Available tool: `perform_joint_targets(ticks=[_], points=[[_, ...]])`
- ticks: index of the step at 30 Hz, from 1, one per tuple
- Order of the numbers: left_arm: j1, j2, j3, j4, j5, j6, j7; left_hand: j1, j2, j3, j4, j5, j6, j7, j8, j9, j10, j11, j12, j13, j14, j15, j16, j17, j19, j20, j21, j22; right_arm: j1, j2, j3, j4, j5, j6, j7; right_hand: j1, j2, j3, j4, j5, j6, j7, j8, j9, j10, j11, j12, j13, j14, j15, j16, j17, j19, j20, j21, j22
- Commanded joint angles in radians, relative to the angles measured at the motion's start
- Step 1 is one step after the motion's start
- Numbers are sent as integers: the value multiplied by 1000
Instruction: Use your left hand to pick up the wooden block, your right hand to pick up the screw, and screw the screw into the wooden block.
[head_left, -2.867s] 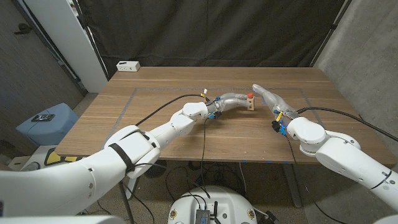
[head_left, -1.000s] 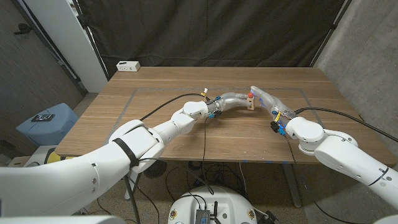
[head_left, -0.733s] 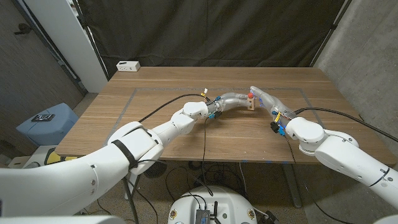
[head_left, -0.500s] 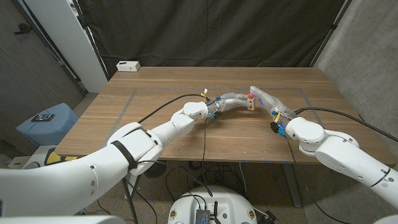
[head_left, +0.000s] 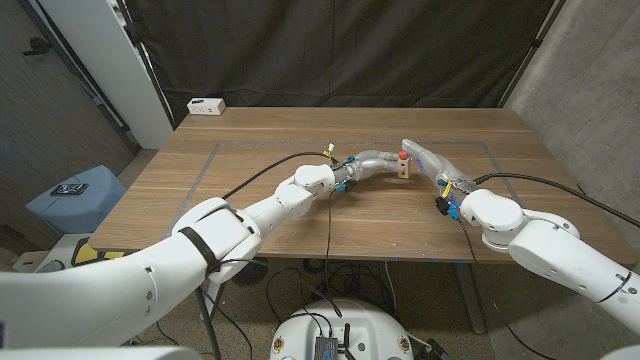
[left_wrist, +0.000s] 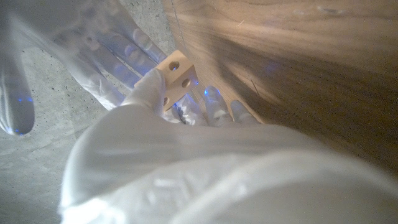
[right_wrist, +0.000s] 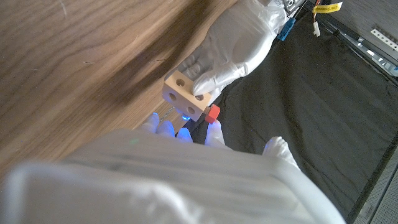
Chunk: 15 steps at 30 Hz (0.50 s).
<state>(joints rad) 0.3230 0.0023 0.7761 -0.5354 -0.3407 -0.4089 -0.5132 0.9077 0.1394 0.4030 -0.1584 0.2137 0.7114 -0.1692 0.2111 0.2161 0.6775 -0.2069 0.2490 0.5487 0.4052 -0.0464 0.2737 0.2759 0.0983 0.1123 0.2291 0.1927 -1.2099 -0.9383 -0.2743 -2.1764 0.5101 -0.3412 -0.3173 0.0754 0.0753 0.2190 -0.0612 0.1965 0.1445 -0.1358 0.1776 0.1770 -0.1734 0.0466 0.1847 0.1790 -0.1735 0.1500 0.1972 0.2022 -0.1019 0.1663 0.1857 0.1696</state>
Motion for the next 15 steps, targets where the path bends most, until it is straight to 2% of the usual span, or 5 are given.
perform_joint_targets(ticks=[1,15], points=[[-18,-19,-2,48,-3,-16,-8,-1,8,1,5,7,10,-2,7,4,11,3,5,2,9,-64,4,3,8,5,4,3,-10,0,7,-10,10,-10,-8,-10,3,2,2,6,8,2,6,1,-180,-3,7,3,-205,4,4,3,-5,1,4,3],[-33,-37,-5,90,-3,-26,-13,-2,7,1,5,8,11,-1,7,4,12,3,5,2,9,-65,3,2,8,4,4,3,-20,2,9,-14,13,-10,-15,-9,4,4,2,7,10,-3,7,1,-180,-4,7,3,-204,4,5,2,-5,1,4,3]])
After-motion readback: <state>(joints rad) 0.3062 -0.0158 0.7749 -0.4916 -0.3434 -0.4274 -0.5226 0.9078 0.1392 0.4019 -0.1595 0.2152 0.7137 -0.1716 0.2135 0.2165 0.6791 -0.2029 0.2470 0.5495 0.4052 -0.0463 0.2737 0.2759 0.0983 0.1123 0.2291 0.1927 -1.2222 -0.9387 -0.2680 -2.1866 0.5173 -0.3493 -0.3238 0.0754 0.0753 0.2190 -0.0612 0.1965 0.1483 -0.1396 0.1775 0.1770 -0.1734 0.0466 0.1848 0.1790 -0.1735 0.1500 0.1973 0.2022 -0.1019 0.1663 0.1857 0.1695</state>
